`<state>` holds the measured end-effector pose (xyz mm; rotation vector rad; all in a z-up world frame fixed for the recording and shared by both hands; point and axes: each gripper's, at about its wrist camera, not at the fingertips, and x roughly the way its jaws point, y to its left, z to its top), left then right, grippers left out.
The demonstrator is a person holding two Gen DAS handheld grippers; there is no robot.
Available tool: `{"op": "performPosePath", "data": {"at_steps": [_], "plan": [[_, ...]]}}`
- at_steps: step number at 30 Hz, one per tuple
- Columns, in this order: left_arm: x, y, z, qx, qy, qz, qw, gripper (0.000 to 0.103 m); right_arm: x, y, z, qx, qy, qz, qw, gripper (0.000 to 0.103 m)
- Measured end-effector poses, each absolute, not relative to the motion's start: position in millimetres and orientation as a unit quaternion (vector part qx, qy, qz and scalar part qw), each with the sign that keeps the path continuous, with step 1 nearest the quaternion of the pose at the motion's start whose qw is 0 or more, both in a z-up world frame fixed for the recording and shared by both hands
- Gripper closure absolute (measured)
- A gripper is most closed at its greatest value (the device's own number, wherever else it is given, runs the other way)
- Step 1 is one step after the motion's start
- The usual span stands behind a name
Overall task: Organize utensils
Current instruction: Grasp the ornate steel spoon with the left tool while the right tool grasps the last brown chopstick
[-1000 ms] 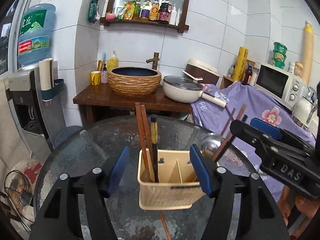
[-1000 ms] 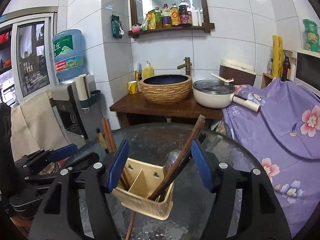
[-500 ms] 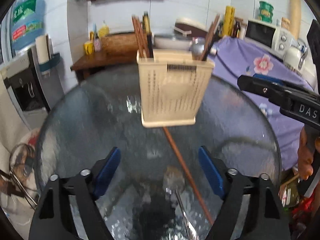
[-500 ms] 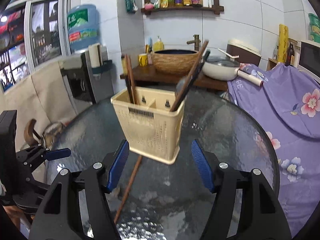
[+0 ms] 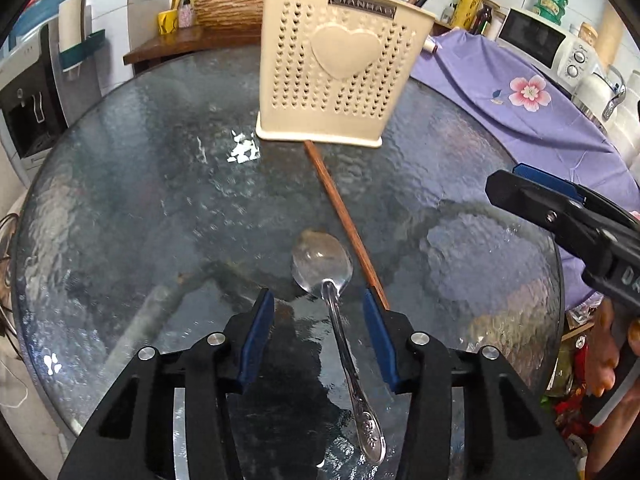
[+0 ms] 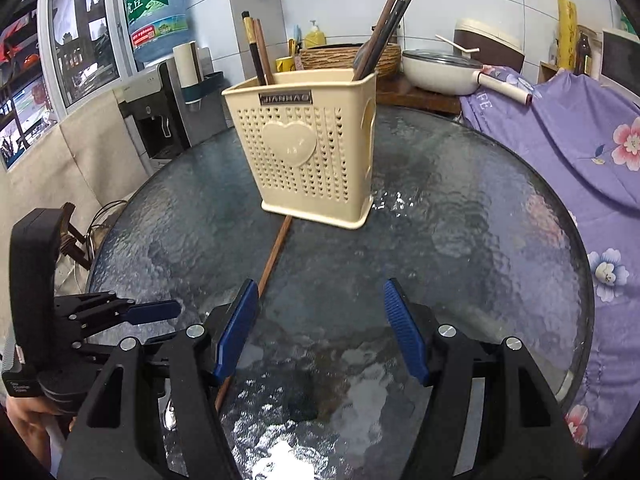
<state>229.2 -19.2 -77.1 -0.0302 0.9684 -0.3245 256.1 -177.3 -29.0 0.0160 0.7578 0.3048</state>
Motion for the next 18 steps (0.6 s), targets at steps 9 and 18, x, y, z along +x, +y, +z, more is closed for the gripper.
{"op": "performPosePath", "data": {"at_steps": [9, 18], "plan": [[238, -27, -84, -0.003, 0.473, -0.143, 0.869, 0.065, 251, -175, -35, 0.014, 0.373, 0.159, 0.914, 0.038], [257, -33, -83, 0.007, 0.476, -0.132, 0.869, 0.069, 258, -171, -37, 0.015, 0.378, 0.160, 0.912, 0.038]]}}
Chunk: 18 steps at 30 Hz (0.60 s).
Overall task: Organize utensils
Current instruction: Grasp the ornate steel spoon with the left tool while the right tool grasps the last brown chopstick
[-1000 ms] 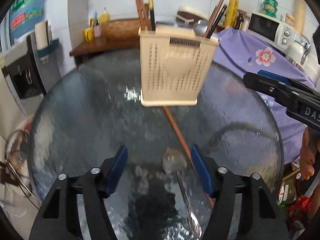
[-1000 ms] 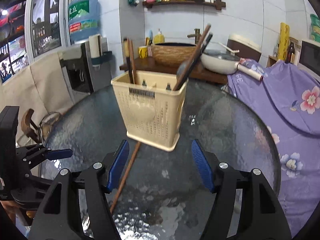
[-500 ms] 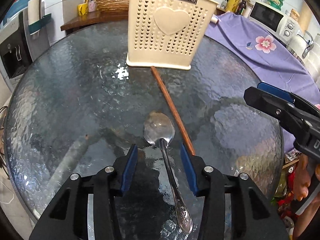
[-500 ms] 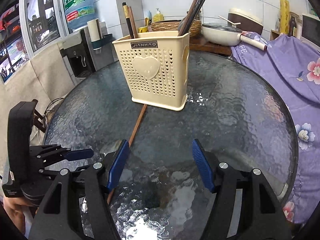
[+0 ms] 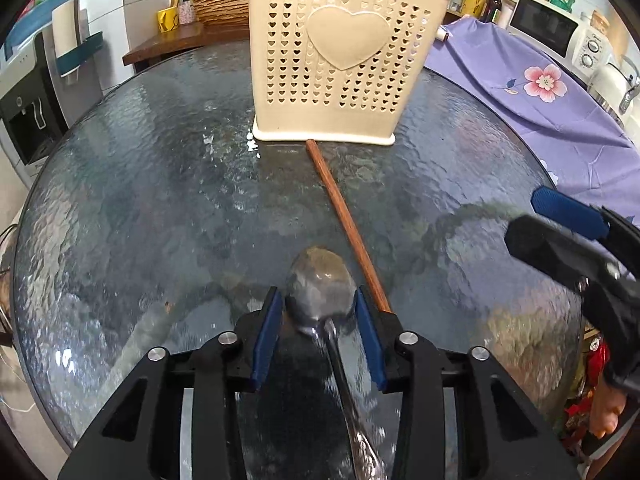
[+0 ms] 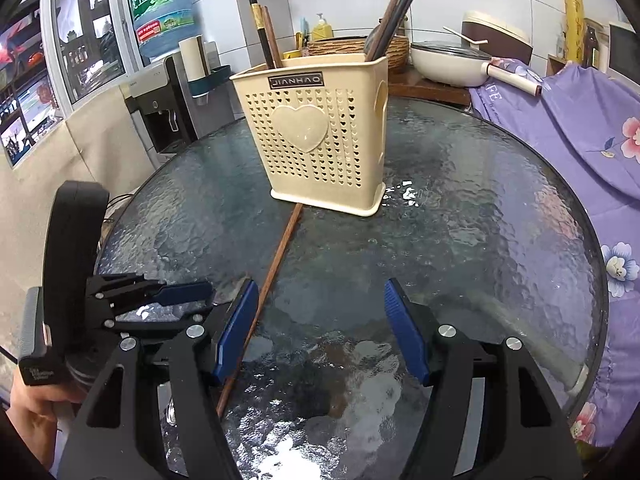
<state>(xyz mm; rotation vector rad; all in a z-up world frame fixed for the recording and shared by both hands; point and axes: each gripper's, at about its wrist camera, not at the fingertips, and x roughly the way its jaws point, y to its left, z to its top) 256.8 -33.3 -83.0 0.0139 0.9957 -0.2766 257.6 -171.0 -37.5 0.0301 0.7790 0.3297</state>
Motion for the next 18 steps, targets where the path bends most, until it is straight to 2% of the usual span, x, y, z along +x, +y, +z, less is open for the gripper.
{"op": "performPosePath", "data": {"at_steps": [18], "plan": [[275, 2, -83, 0.001, 0.475, -0.107, 0.873, 0.070, 295, -140, -67, 0.020, 0.449, 0.190, 0.873, 0.038]]}}
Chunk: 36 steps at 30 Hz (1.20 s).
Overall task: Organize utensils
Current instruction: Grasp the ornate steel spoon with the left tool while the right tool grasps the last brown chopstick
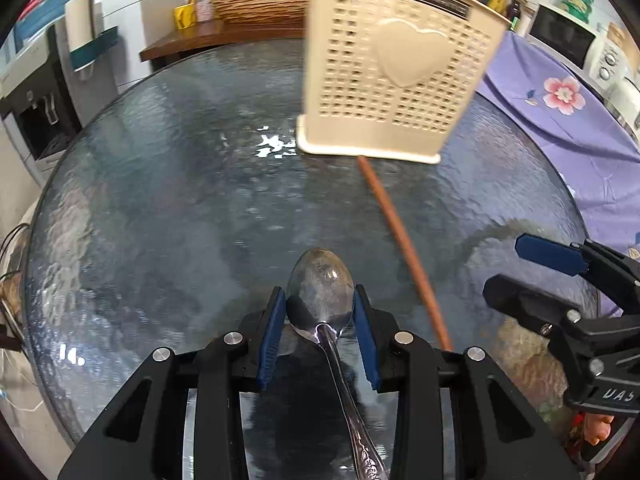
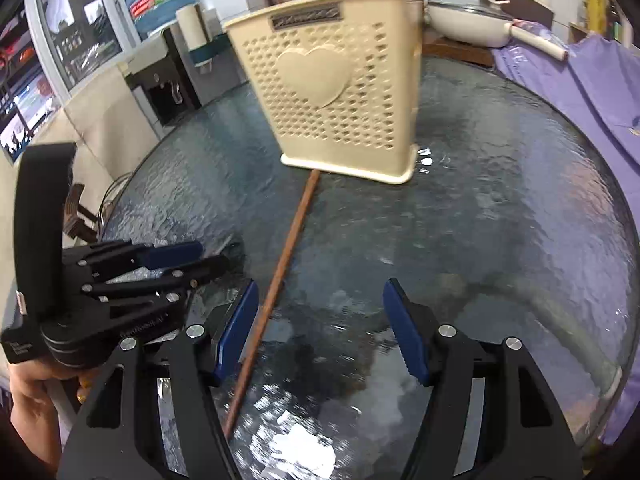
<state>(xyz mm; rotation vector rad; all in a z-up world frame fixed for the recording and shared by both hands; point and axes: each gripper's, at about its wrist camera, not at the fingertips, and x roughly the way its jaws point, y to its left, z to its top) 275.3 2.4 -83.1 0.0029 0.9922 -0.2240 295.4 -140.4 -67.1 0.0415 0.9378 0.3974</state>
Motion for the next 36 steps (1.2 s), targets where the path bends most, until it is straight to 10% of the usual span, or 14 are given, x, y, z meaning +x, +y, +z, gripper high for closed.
{"op": "performPosePath", "data": {"at_steps": [8, 36], "plan": [[278, 11, -83, 0.007, 0.473, -0.107, 0.874, 0.070, 319, -102, -77, -0.028, 0.468, 0.188, 0.863, 0.039], [293, 6, -83, 0.034, 0.479, -0.103, 0.871, 0.061, 417, -49, -85, -0.069, 0.495, 0.143, 0.854, 0.092]]}}
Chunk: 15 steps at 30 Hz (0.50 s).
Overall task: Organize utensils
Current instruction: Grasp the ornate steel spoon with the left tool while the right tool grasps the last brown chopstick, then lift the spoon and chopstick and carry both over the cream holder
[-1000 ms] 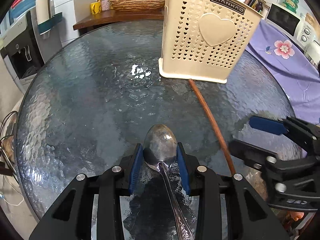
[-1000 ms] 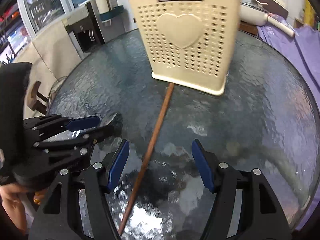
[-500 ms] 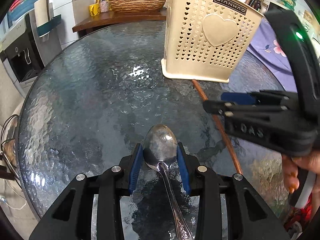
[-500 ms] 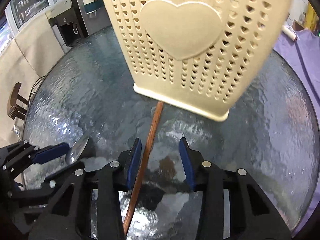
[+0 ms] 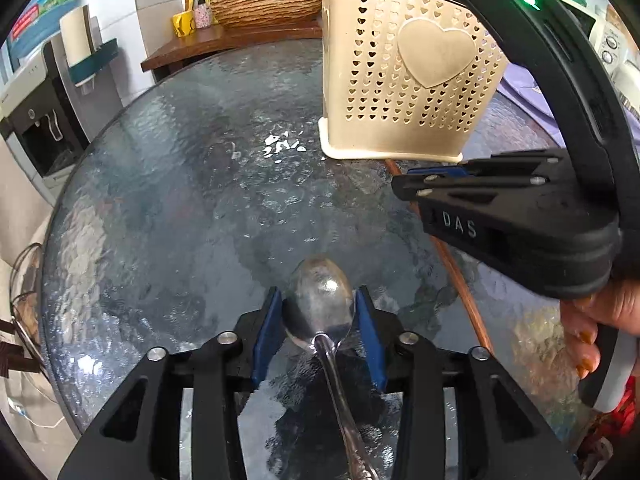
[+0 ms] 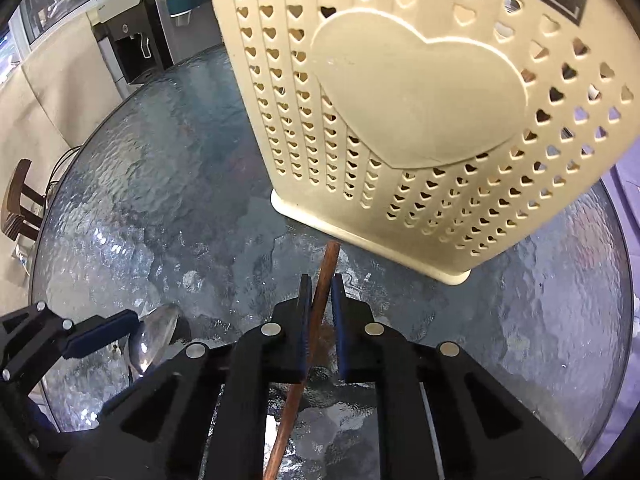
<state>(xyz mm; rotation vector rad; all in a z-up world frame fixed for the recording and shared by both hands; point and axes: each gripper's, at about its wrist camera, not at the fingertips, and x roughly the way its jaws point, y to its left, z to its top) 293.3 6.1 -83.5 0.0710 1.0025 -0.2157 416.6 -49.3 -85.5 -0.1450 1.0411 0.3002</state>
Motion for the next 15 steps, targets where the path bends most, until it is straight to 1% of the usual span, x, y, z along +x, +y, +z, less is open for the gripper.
{"op": "performPosePath", "data": {"at_steps": [6, 7, 9, 15], "plan": [[300, -2, -84, 0.044, 0.484, -0.103, 0.868, 0.061, 398, -65, -89, -0.070, 0.492, 0.146, 0.856, 0.094], [301, -2, -84, 0.042, 0.484, -0.104, 0.868, 0.061, 395, -68, -90, -0.068, 0.491, 0.147, 0.856, 0.094], [302, -2, -84, 0.039, 0.484, -0.103, 0.868, 0.067, 392, -71, -90, -0.066, 0.492, 0.147, 0.856, 0.094], [304, -2, -84, 0.036, 0.482, -0.102, 0.869, 0.067, 383, -82, -90, -0.054, 0.484, 0.155, 0.860, 0.094]]}}
